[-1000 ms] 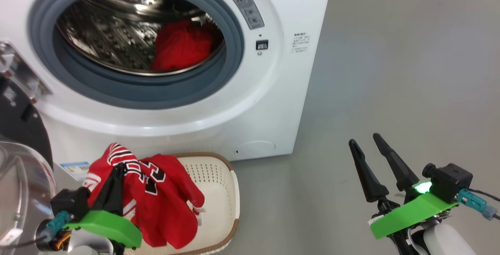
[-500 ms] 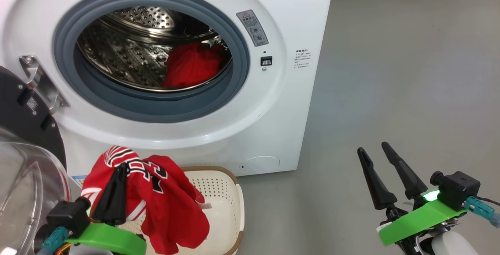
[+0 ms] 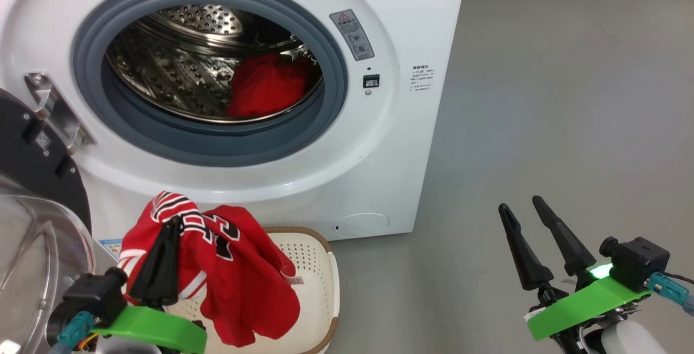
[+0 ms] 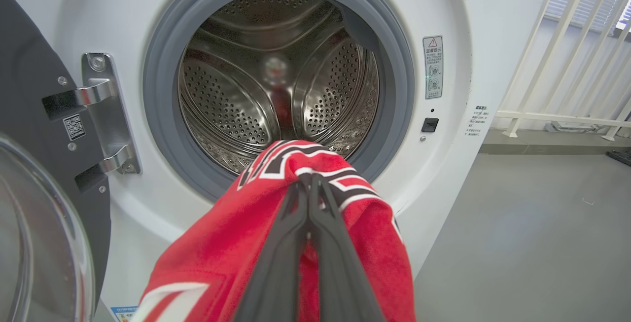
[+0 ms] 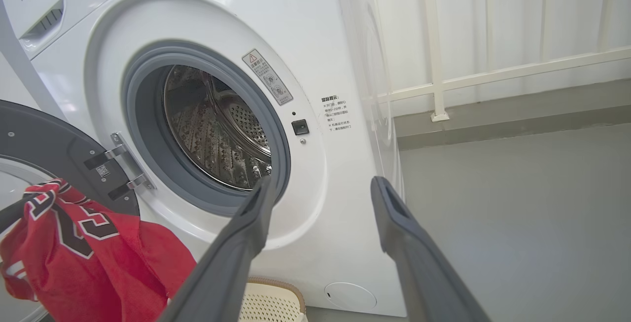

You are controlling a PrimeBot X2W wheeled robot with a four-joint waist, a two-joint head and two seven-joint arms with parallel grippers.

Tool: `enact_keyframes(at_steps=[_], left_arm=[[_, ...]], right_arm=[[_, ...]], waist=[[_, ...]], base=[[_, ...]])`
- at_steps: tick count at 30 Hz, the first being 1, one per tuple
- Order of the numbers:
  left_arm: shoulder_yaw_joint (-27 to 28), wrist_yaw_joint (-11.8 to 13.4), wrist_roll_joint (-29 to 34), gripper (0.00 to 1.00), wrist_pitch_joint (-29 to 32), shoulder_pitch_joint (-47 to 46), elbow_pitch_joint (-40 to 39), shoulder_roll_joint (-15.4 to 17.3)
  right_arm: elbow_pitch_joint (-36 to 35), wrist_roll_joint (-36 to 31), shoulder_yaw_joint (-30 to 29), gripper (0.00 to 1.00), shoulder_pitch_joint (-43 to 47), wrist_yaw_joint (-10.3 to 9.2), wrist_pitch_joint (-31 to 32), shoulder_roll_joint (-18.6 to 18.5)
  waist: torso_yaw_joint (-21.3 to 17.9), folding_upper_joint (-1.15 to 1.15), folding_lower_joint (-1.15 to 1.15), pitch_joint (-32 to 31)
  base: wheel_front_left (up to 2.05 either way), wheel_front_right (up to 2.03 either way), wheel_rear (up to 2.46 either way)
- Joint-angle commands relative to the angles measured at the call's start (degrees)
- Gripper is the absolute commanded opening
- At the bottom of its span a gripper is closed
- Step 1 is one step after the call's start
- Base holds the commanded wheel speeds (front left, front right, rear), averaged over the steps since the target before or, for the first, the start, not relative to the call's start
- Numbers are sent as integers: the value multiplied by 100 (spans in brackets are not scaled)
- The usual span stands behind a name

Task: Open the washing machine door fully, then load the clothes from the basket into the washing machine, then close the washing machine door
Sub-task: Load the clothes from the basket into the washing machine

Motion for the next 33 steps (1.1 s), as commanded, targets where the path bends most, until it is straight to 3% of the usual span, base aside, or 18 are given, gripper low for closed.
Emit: enact_keyframes(at_steps=[1, 19, 33], left_arm=[[191, 55, -14, 0, 5, -97, -189, 144], [-41, -25, 106, 0, -5, -1320, 8, 46], [64, -174, 97, 0, -143, -3226, 1343, 57]], right_arm=[[-147, 24, 121, 100, 9, 9, -27, -78], [-236, 11, 162, 100, -190, 9, -27, -92], [-427, -49, 58, 100, -586, 9, -27, 31]], waist=[[-2, 0, 0, 9], [-128, 0, 0, 504], [-439, 0, 0, 1572]], base=[[0, 0, 0], [0, 0, 0], [0, 0, 0]])
